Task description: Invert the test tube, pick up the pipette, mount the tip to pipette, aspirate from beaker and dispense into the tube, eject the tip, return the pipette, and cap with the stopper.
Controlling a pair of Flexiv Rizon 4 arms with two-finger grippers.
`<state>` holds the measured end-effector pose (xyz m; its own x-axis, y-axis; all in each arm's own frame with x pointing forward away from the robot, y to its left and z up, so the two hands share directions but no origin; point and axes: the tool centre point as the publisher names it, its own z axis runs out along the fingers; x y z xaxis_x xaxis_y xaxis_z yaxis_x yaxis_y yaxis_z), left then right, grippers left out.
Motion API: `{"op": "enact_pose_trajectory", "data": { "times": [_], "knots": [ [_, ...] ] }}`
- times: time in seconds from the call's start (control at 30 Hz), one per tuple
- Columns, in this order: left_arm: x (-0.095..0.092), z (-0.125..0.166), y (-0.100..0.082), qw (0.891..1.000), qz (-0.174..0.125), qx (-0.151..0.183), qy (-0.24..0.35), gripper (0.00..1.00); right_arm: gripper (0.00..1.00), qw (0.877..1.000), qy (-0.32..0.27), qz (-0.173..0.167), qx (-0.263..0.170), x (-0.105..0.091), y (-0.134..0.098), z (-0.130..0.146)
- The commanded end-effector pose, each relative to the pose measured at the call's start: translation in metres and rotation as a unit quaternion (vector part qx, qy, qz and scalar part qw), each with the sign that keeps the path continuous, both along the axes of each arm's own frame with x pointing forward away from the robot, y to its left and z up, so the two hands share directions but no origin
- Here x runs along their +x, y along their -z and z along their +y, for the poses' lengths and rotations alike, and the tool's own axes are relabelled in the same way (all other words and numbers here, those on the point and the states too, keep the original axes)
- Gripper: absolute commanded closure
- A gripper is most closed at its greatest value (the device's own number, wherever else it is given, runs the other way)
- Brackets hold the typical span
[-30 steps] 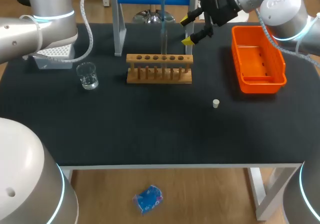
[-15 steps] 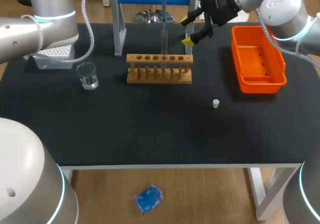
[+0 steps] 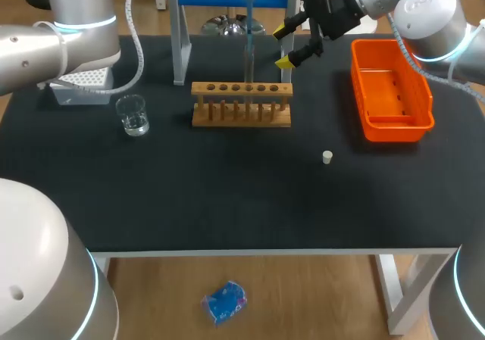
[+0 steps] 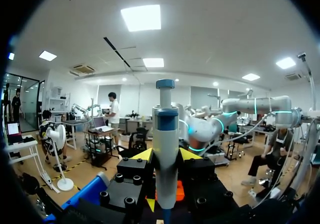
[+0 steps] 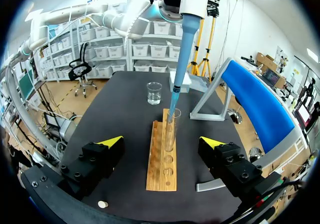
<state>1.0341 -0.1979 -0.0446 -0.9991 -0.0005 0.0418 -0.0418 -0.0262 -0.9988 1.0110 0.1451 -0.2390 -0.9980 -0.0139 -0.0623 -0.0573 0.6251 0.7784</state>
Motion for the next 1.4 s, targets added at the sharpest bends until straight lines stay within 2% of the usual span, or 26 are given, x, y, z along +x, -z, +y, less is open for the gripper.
{"op": "enact_pose_trajectory", "data": {
  "times": [0.03,0.9,1.4],
  "knots": [
    [0.0,-0.001,0.002,1.0,0.001,0.0,0.0,1.0,0.0,1.0,-0.001,0.0,-0.001,0.001,0.0,0.0],
    [0.006,-0.003,0.021,1.0,0.015,-0.002,0.002,1.0,0.0,1.0,-0.001,0.0,-0.001,0.001,0.0,0.0],
    [0.004,-0.003,0.027,1.0,0.012,-0.001,0.001,1.0,0.0,1.0,-0.001,0.0,-0.001,0.001,0.0,0.0]
  ]
}}
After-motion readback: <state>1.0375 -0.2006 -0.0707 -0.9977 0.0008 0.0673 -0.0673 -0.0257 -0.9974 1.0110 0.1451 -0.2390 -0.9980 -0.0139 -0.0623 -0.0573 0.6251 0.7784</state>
